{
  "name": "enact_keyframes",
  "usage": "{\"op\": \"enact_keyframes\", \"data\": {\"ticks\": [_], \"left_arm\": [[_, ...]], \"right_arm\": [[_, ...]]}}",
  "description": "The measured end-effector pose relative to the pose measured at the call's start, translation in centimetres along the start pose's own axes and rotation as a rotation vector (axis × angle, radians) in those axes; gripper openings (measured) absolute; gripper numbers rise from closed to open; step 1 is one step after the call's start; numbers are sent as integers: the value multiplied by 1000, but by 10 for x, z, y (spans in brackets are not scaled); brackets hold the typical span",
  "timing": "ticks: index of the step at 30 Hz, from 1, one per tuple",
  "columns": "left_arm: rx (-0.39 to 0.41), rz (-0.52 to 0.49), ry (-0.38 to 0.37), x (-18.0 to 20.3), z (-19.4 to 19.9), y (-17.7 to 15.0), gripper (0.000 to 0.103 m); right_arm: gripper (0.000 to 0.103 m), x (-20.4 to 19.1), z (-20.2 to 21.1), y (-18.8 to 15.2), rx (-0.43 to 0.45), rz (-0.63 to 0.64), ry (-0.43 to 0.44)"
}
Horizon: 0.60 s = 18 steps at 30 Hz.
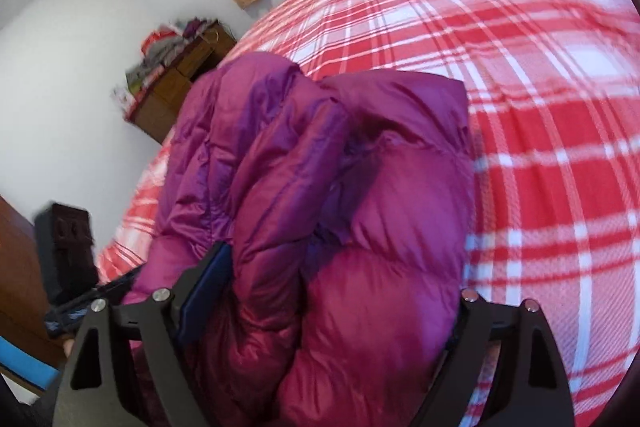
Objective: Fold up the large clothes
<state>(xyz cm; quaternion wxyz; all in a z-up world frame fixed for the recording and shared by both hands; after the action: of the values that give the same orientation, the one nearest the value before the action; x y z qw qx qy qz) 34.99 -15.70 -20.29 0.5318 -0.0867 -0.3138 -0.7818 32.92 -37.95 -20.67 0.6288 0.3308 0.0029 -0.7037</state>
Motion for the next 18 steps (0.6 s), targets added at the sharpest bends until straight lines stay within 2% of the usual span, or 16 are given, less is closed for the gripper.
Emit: {"op": "enact_keyframes", "data": {"ticks": [5,7,11,13,15,18], "left_arm": [[20,-26,35,5,-4,0,78],[19,-37,37,6,-5,1,77],[29,-40,42,6,-4,2,59],[38,-41,58,8,-2,1,51],[58,-55,92,14,4,0,39],[77,-77,149,21,9,-1,33]], "right_arm": [[86,-8,-6,-5,14,27,-103],[81,-11,-8,-7,15,44,-115],[73,-12,-9,-8,14,41,-106],[60,-18,-9,-10,7,47,-104],[53,-26,-8,-11,7,64,-127],[47,-36,-6,-16,14,77,-181]]}}
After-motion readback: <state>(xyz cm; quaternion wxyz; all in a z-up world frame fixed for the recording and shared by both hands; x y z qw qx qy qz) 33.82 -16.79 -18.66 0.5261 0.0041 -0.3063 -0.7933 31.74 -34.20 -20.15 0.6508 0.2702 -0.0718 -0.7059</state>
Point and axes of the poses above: each gripper's, at about its wrist camera, not at the fingertips, and z roughly against the way its jaws point, x to its right, y to its top, the point moved 9 cm from there along -z, roughly the way its jaws point, and after that the axes turned 13 degrees about -x, right-handed, at the moved point
